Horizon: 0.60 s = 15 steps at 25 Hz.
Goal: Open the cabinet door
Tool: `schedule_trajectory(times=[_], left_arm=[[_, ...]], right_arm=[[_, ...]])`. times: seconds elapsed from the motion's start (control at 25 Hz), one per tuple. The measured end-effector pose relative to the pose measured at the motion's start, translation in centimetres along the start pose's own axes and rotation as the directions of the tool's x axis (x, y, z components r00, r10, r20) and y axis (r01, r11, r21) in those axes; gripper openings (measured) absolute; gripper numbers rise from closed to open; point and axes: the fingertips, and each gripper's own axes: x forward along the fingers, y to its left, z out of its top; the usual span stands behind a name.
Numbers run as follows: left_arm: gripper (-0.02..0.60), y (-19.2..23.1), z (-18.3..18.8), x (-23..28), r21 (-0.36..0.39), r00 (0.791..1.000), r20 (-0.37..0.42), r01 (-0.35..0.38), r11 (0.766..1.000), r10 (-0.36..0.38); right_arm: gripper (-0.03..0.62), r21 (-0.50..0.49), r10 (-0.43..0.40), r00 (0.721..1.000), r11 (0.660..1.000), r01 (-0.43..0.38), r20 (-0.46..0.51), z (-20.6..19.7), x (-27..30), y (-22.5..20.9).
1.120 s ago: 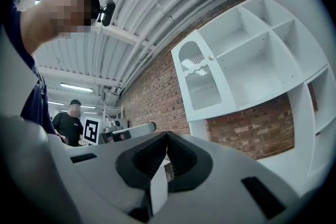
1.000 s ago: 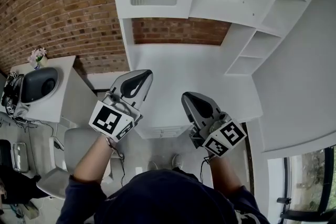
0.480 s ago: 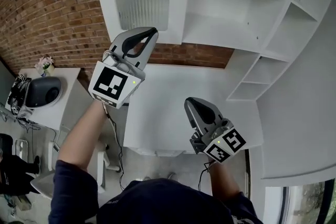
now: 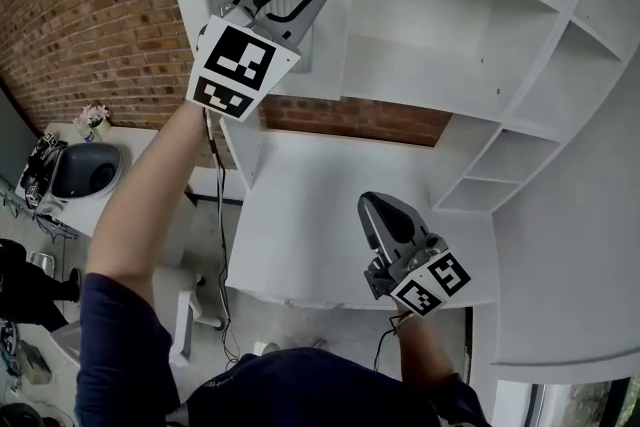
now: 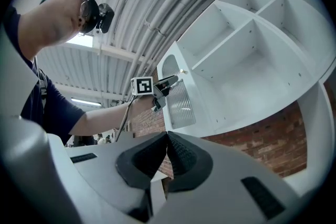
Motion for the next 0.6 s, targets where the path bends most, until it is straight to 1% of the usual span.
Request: schedule_trajectory(times=[0.24, 0.52, 0.6], left_arm=[[0.113, 2.5, 0.7, 3.3, 0.072, 0.999, -0.023, -0.048, 0.996, 0.050], [0.115, 3.4, 1.4, 5.2, 0.094, 0.998, -0.035, -0.040, 0.995, 0.044], [0.105, 3.7, 1.4, 5.4, 0.099, 0.998, -0.043, -0.043, 0.994, 0.048]], right_arm=[[0.025, 0.016, -0.008, 1.000, 1.000, 0.008, 0.003, -0.2, -0.8, -2.2], [0.025, 0.030, -0.018, 1.000, 0.999, 0.018, 0.002, -0.6, -1.3, -3.2], [0.025, 0.033, -0.021, 1.000, 0.999, 0.021, 0.000, -0.7, -1.3, -3.1]])
